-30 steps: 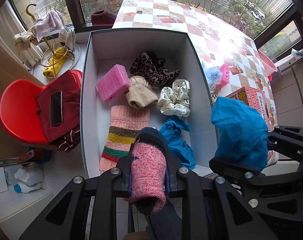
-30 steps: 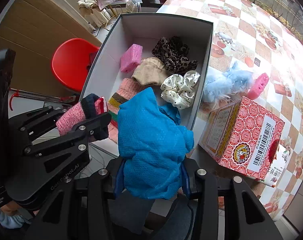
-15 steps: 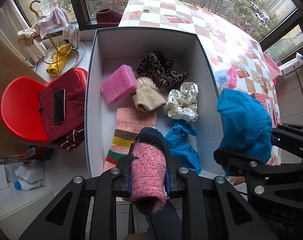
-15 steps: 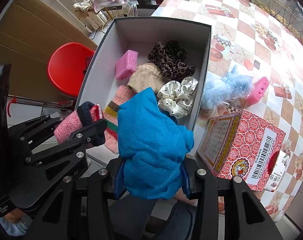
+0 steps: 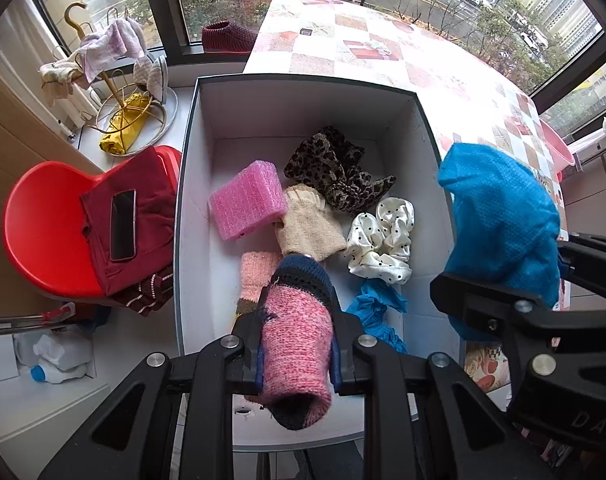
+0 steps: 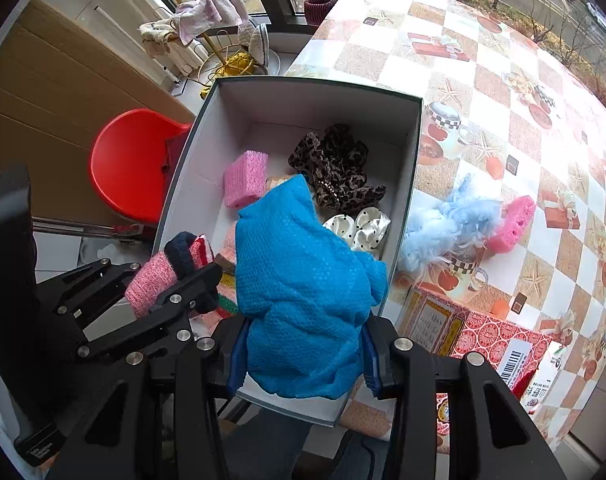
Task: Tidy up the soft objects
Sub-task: 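Lower sock into box with left gripper while right gripper drops blue cloth in box, then move both tools back over the remaining items on the table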
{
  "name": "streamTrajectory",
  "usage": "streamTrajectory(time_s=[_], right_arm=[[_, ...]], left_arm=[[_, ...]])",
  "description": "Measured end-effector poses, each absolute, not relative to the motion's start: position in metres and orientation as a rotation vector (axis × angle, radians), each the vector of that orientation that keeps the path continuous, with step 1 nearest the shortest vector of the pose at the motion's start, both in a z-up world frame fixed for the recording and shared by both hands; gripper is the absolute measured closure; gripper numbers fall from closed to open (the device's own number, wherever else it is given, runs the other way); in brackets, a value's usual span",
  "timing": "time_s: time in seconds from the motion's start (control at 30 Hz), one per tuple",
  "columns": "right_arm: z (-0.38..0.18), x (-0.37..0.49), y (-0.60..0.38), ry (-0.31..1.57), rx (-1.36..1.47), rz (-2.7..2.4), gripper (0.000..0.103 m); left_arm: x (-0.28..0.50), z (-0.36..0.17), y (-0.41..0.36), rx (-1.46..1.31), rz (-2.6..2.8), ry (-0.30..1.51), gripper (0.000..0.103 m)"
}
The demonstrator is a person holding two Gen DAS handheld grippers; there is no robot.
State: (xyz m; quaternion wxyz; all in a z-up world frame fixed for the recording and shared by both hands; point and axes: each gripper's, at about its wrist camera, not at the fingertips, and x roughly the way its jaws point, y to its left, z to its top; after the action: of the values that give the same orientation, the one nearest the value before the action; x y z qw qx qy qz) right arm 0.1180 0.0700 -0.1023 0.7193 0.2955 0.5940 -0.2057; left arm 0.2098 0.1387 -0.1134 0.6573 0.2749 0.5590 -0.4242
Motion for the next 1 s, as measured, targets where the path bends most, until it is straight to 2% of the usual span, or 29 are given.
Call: streamTrajectory(time_s=[0.23,0.37,0.47,0.53,0.57,0.6,0.63,0.7,0.73,0.77,0.83,1.0], right_arm=[[-0.108,0.128,0.063,1.318,0.672,-0.454,0.057],[-0.109,0.134,0.061,1.316,0.664,-0.450,0.057],[-0.108,0.136,0.058,1.311,0.667,-0.440,0.056],[-0.107,0.136,0.056,1.304,0.673,-0.441,0.052],[-0.106,0.135,0.054,1.298,0.677,-0.439,0.052],[-0.105,0.134,0.052,1.295,0.683,-0.437,0.043],[-0.104,0.133,0.051,1.289,0.695,-0.438,0.029],[-0.102,0.129,0.045,1.279,0.721,-0.456,0.015],[-0.101,0.127,0.041,1.269,0.744,-0.458,0.011],[-0.100,0.123,0.038,1.260,0.768,-0.462,0.009],[-0.095,0.115,0.030,1.238,0.811,-0.472,0.001],[-0.067,0.089,0.010,1.155,0.870,-0.507,0.001]], left_arm=[[0.210,-0.120,0.135,0.626,-0.950,1.287,0.078],[0.208,-0.123,0.136,0.612,-0.950,1.300,0.073],[0.206,-0.122,0.137,0.608,-0.944,1.296,0.057],[0.205,-0.121,0.137,0.615,-0.934,1.288,0.039],[0.204,-0.120,0.136,0.614,-0.931,1.288,0.036],[0.204,-0.120,0.136,0.611,-0.928,1.291,0.029],[0.205,-0.119,0.137,0.591,-0.928,1.297,0.020],[0.208,-0.119,0.139,0.557,-0.929,1.314,0.014],[0.208,-0.119,0.139,0.548,-0.928,1.323,0.007],[0.209,-0.119,0.139,0.545,-0.922,1.331,0.002],[0.209,-0.119,0.139,0.545,-0.909,1.337,0.000],[0.208,-0.113,0.132,0.517,-0.927,1.362,0.000]])
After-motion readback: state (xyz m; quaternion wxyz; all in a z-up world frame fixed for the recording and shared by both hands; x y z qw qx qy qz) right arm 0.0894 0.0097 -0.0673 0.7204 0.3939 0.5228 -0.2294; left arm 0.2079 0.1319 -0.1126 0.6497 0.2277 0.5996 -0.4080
